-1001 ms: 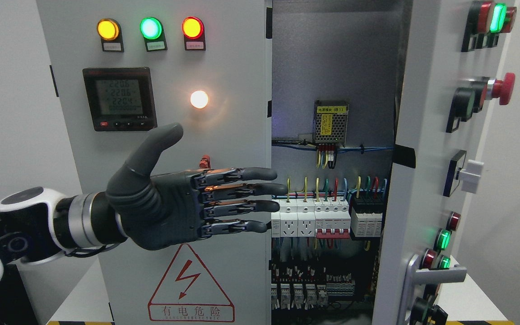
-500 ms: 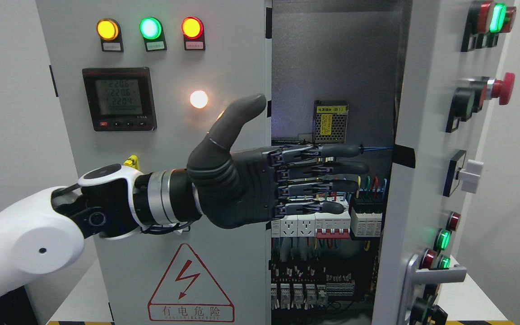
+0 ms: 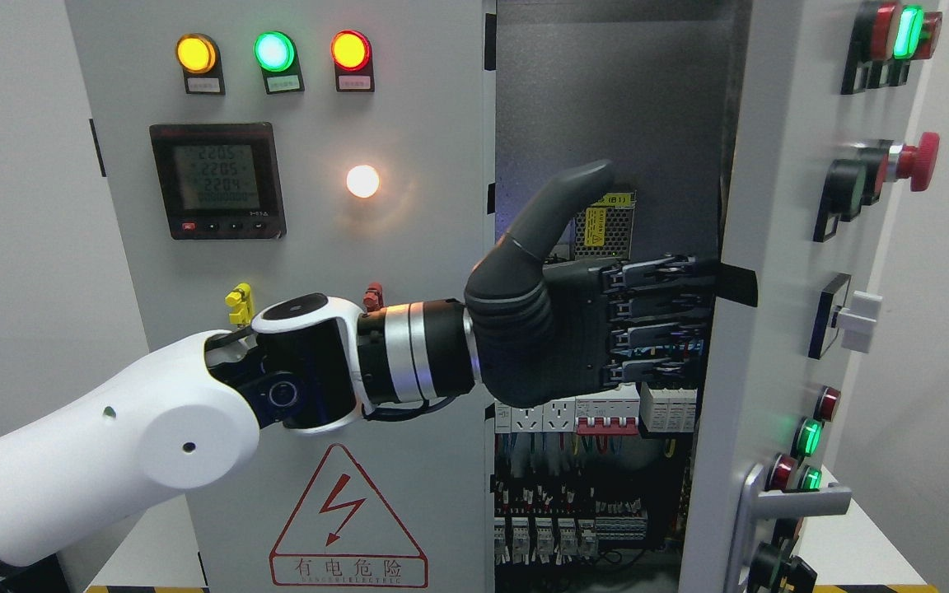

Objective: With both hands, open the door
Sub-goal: 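Insert the left hand fingers behind the edge of the ajar door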

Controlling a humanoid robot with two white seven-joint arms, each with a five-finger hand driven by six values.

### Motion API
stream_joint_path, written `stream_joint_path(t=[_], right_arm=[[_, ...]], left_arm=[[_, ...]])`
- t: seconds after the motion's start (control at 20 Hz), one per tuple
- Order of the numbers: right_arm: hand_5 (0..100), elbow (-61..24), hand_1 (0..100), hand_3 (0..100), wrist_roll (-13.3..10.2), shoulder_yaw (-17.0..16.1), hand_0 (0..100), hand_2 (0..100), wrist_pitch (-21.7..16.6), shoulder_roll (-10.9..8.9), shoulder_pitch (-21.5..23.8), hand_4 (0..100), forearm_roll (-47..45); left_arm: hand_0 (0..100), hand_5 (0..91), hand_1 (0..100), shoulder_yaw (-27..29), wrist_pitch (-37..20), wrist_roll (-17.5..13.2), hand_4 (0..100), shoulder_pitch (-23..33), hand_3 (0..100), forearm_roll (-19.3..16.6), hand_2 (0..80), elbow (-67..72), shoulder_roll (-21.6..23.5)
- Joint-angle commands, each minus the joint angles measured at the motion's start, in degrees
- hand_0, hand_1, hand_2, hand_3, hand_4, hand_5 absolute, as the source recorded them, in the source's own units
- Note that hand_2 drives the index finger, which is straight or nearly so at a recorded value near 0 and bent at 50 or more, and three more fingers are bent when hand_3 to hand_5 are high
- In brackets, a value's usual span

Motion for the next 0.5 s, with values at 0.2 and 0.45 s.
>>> stream_joint_path(t=[0.2, 0.45], right_arm=[[0, 0.0, 0, 0, -0.1, 0.0, 11, 0, 0.0, 0.05, 0.0, 0, 0.0], [0, 0.0, 0, 0, -0.1, 0.0, 11, 0, 0.0, 0.05, 0.0, 0, 0.0]], left_arm=[[0, 0.0, 0, 0.1, -0.3, 3.9, 3, 0.0, 0, -0.2, 0.0, 1.7, -10.1], [0, 0.0, 0, -0.6, -0.3, 4.1, 3, -0.6, 0, -0.1, 0.0, 1.7, -13.1]])
